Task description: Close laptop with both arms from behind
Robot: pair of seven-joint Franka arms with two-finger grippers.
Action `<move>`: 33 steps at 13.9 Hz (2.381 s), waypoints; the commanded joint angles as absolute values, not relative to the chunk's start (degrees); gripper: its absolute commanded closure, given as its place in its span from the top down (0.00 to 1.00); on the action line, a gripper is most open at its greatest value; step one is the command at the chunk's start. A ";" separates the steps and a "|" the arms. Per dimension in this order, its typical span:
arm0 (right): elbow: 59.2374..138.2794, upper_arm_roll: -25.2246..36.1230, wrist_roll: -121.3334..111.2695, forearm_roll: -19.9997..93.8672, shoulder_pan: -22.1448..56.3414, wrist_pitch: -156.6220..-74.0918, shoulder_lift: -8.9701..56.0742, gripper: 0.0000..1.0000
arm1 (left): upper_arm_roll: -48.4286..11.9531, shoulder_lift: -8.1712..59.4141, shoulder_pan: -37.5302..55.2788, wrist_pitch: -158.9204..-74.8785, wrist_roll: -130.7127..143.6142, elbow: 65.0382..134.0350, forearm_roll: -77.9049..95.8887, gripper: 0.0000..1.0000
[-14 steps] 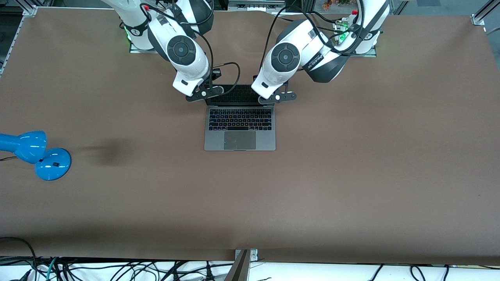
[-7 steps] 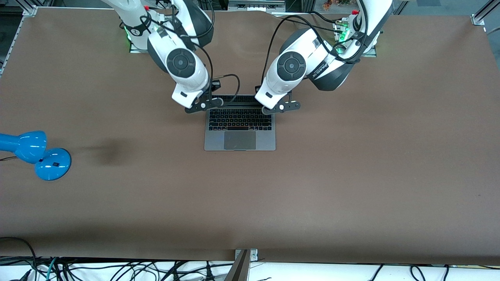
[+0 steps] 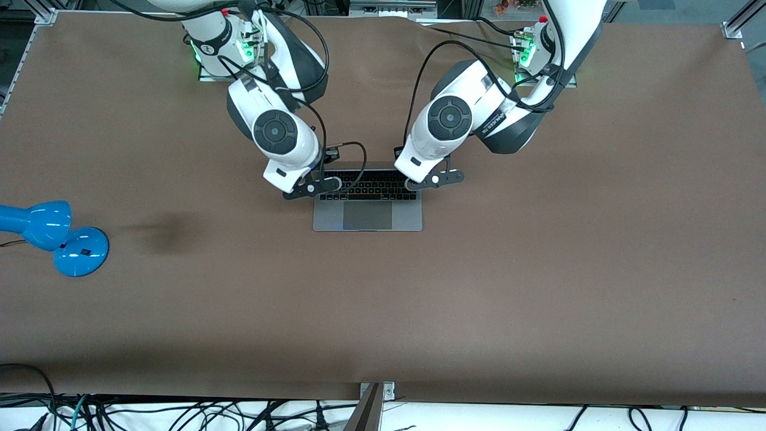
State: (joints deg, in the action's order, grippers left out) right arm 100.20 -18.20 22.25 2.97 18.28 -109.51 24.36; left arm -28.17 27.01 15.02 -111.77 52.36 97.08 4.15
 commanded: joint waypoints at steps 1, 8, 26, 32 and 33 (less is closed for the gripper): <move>95.81 -17.93 22.94 1.41 18.28 -109.77 28.90 0.00 | -27.43 28.65 15.21 -112.15 52.82 95.36 1.93 0.00; 93.09 -16.26 23.03 -0.09 18.28 -113.91 35.50 0.00 | -26.37 35.85 15.29 -113.38 53.00 89.57 0.18 0.00; 87.28 -13.97 23.03 -1.14 18.72 -122.34 48.43 0.00 | -25.05 51.50 16.00 -122.08 53.26 82.35 -7.56 0.00; 83.14 -14.06 23.91 -1.23 18.46 -116.82 43.79 1.00 | -25.05 50.89 15.56 -122.61 53.09 82.35 -7.91 1.00; 82.80 -13.98 23.56 -1.23 18.11 -115.07 42.29 1.00 | -25.14 50.54 15.30 -122.52 53.17 82.44 -7.91 1.00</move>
State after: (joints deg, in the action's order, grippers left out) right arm 84.08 -14.13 23.05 -0.36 18.24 -118.47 45.03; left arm -25.10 49.69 15.25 -122.51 52.39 84.30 -5.79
